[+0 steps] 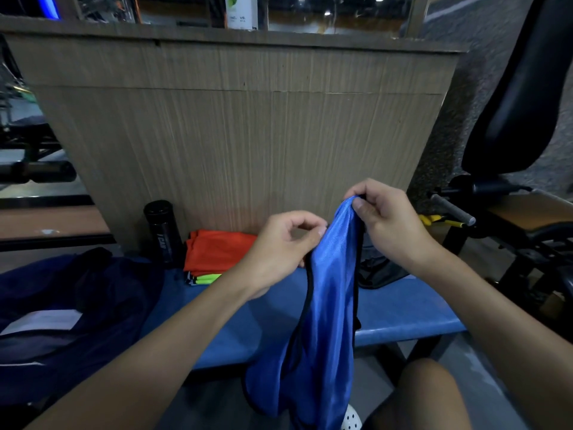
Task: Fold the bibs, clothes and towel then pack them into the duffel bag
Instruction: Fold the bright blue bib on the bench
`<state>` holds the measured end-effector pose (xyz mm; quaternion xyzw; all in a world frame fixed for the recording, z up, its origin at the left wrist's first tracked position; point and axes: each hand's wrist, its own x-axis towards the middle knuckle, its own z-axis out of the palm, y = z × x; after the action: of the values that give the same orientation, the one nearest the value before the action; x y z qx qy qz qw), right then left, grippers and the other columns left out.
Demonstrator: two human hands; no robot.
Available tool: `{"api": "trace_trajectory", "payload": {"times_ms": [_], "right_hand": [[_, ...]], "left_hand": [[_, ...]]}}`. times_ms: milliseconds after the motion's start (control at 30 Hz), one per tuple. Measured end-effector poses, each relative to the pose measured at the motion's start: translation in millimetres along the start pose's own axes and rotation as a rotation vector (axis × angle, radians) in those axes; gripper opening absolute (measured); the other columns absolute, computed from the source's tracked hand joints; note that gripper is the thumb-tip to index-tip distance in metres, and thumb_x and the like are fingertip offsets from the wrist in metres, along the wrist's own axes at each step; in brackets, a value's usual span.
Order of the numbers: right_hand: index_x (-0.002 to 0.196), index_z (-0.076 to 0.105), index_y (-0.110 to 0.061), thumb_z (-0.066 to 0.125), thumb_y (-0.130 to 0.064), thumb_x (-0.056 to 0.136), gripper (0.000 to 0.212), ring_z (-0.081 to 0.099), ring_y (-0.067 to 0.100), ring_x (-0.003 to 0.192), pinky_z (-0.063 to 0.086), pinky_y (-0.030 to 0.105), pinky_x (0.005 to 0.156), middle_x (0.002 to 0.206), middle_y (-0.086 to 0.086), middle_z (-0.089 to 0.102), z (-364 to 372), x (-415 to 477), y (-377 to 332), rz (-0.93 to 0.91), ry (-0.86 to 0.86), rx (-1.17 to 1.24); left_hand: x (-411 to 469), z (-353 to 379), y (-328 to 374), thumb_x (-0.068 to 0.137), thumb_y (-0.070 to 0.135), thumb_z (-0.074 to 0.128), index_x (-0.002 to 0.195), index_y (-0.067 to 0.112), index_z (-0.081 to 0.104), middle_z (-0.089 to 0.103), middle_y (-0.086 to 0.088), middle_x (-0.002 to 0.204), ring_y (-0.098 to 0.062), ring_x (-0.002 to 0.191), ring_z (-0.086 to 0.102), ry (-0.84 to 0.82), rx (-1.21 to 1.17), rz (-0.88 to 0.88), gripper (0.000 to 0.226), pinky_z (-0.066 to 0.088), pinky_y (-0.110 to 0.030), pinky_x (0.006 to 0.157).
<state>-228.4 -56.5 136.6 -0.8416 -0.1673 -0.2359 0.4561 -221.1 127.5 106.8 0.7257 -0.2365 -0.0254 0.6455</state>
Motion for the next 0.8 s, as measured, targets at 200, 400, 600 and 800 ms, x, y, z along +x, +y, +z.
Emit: {"api": "trace_trajectory", "payload": {"times_ms": [200,400,600,800], "right_hand": [[0.087,0.060,-0.018,0.045,0.001,0.099,0.027,0.052,0.025,0.065,0.042,0.037,0.060,0.077,0.015,0.062,-2,1,3,0.003,0.008,-0.009],[0.087,0.060,-0.024,0.043,-0.001,0.101,0.032,0.042,0.019,0.058,0.033,0.032,0.056,0.069,0.015,0.052,-5,3,8,0.055,0.050,0.073],[0.091,0.062,-0.015,0.045,0.002,0.100,0.025,0.042,0.005,0.056,0.034,0.019,0.053,0.066,0.002,0.053,2,3,-3,0.022,-0.008,0.101],[0.091,0.061,-0.025,0.043,0.000,0.101,0.032,0.044,0.013,0.065,0.037,0.025,0.059,0.076,0.010,0.058,-4,3,2,0.052,0.015,0.115]], "left_hand": [[0,-2,4,0.088,0.000,0.070,0.109,0.007,0.069,0.072,-0.014,0.106,-0.016,0.085,0.067,-0.020,-0.034,-0.045,0.022,0.056,-0.029,0.083],[4,-3,9,0.086,0.001,0.072,0.102,0.012,0.070,0.070,-0.005,0.093,-0.009,0.080,0.063,0.129,0.066,0.072,0.019,0.051,-0.018,0.076],[8,10,8,0.083,0.000,0.075,0.075,0.015,0.064,0.067,0.000,0.067,-0.004,0.061,0.061,0.074,0.084,0.060,0.021,0.048,-0.015,0.060],[11,1,12,0.093,0.001,0.063,0.089,0.014,0.065,0.069,0.001,0.071,-0.008,0.066,0.061,0.167,-0.030,0.014,0.014,0.048,-0.022,0.066]]}}
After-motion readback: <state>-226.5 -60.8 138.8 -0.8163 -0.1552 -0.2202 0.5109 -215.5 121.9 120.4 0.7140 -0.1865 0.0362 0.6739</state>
